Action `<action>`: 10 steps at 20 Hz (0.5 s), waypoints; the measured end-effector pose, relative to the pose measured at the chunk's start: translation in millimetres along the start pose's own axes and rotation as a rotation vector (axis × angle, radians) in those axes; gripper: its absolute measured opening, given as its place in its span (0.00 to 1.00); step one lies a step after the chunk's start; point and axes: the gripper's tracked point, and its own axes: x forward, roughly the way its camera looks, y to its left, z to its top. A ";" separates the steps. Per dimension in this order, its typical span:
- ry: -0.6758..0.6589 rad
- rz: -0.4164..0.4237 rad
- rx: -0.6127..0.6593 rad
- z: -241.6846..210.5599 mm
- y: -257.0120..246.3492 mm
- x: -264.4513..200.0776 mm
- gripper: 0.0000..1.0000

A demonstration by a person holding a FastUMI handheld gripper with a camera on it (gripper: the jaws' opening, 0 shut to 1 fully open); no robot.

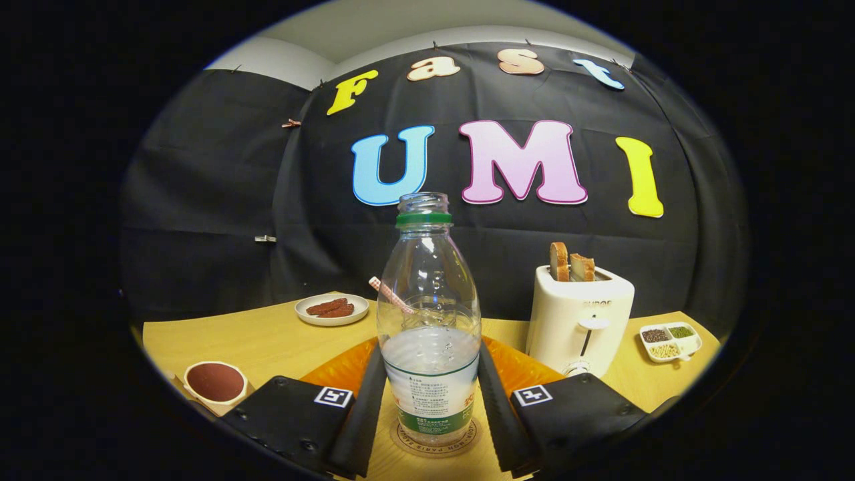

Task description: Take the bottle from table, then pour the juice into the cup, finally place the bottle on the coaster

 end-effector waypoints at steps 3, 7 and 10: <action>0.018 -0.006 -0.007 -10.4 -3.0 1.4 0.72; 0.030 -0.017 0.017 -19.0 -5.6 3.0 0.73; 0.030 -0.015 0.033 -19.2 -5.6 3.2 0.76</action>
